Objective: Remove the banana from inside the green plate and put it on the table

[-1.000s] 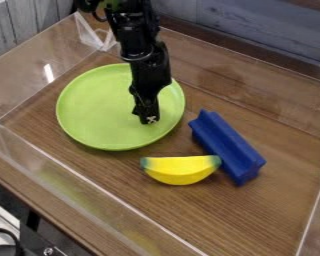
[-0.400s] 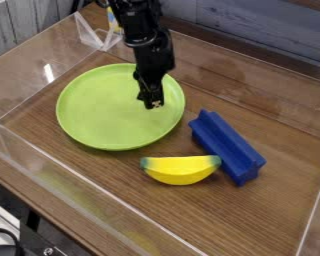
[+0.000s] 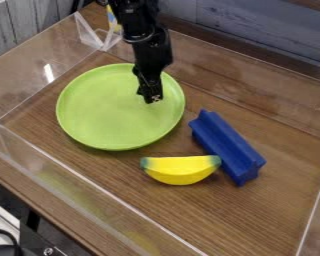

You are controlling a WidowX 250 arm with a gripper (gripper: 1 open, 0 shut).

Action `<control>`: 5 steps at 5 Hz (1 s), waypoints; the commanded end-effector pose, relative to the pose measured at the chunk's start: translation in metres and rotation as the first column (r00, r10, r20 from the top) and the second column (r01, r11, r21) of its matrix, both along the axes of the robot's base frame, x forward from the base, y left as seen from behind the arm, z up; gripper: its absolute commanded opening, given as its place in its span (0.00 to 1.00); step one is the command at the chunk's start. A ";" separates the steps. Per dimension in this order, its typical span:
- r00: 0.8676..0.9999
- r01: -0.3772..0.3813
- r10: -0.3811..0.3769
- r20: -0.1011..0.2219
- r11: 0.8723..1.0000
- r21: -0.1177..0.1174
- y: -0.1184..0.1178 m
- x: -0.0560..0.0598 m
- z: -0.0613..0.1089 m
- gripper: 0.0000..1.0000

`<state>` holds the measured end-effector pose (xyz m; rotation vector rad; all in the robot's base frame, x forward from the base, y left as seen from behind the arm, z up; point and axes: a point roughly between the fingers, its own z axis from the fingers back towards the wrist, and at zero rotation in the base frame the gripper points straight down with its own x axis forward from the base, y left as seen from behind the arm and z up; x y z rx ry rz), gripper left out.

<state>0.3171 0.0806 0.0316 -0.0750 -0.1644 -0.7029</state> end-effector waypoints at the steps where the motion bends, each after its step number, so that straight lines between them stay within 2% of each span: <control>1: 0.998 -0.015 0.015 0.059 1.000 0.010 0.009 0.013 0.012 0.00; 5: 0.998 -0.024 0.025 0.054 1.000 -0.005 0.011 0.015 0.007 0.00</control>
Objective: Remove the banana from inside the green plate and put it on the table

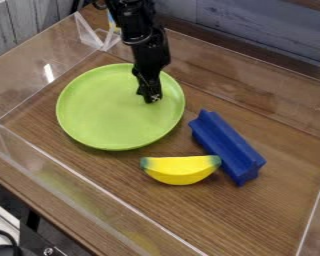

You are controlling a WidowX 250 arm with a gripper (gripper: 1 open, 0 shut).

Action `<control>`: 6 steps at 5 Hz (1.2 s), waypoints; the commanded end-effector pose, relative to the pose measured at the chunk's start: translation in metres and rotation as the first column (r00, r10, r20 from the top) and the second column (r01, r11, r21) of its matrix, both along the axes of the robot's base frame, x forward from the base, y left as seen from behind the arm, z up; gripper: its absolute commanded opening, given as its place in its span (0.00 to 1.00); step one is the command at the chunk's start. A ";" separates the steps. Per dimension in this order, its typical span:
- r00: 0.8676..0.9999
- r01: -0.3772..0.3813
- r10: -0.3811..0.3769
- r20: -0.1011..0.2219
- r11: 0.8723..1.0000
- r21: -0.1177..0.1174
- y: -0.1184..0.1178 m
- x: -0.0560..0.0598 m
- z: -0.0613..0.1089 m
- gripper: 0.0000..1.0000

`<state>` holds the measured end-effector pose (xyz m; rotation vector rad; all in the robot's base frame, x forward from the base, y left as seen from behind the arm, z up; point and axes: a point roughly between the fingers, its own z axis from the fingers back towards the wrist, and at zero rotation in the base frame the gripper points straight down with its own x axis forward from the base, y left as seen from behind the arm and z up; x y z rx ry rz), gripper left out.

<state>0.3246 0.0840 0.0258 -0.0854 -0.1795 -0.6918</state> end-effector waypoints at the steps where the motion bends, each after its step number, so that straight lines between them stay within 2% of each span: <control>1: 0.999 -0.017 0.017 0.043 1.000 0.007 0.007 0.007 0.015 1.00; 3: 0.999 -0.027 0.027 0.048 1.000 -0.001 0.008 0.007 0.022 1.00; 5: 0.996 -0.042 0.042 0.076 0.999 0.005 0.012 0.008 0.043 1.00; 6: 0.996 -0.052 0.051 0.079 0.999 0.008 0.015 0.009 0.047 1.00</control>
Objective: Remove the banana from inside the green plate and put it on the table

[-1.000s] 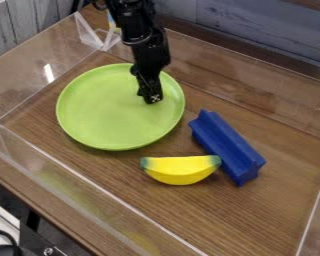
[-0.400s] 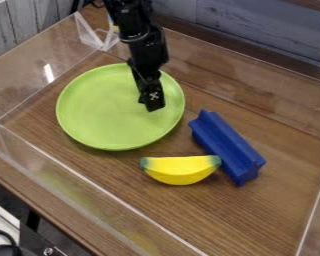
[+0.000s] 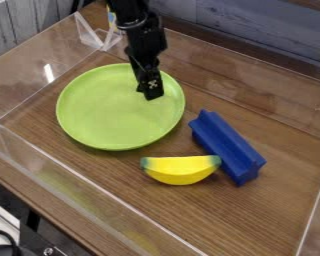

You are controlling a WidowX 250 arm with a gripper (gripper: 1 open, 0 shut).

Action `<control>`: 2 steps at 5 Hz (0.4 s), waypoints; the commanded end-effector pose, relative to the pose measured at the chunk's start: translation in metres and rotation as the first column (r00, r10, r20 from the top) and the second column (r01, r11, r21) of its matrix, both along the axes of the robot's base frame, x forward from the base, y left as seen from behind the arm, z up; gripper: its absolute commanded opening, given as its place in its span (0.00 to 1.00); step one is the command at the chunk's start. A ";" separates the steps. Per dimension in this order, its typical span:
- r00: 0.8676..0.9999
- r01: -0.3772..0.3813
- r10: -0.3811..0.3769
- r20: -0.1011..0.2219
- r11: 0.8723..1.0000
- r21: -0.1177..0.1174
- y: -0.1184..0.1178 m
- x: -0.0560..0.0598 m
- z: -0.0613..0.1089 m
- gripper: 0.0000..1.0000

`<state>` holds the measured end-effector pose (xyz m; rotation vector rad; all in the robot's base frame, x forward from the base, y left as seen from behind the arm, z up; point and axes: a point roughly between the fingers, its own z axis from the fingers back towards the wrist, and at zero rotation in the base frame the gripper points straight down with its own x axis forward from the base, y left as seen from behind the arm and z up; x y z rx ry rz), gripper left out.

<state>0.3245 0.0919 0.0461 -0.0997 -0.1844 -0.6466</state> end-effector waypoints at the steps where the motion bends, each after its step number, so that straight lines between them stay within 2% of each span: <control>1: 0.997 -0.015 0.013 0.080 0.999 0.031 0.010 0.011 0.026 1.00; 2: 0.997 -0.019 0.016 0.078 0.999 0.031 0.012 0.011 0.025 1.00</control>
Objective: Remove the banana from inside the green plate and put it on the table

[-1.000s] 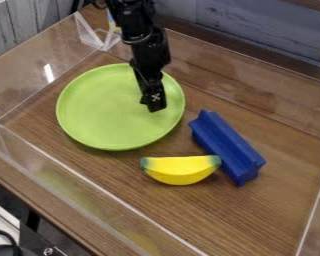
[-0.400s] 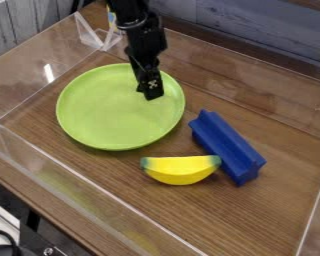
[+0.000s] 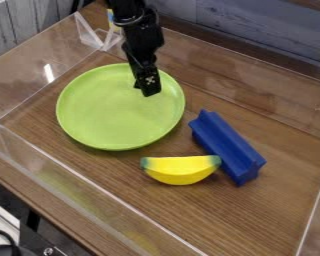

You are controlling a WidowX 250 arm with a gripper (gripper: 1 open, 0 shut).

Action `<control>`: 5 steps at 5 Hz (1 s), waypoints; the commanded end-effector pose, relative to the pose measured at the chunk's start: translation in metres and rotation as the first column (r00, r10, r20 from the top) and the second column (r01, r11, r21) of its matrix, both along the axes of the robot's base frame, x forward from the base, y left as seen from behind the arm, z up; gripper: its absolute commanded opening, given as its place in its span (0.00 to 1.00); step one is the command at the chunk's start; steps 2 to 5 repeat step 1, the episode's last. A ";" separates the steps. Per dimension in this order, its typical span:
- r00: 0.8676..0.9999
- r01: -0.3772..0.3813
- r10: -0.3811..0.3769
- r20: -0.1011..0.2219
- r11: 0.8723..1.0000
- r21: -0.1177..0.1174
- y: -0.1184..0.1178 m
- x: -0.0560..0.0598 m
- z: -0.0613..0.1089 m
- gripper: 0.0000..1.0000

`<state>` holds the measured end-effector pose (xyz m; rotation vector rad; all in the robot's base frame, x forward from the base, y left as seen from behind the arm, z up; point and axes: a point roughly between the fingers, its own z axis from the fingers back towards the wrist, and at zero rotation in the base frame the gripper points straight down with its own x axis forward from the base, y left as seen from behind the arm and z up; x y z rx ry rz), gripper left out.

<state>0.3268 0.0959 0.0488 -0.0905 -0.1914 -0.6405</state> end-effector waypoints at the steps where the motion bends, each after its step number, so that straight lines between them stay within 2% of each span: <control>1: 0.998 -0.013 0.012 0.066 1.000 0.027 0.009 0.010 0.020 1.00; 5: 0.998 -0.013 0.012 0.066 1.000 0.027 0.009 0.010 0.020 1.00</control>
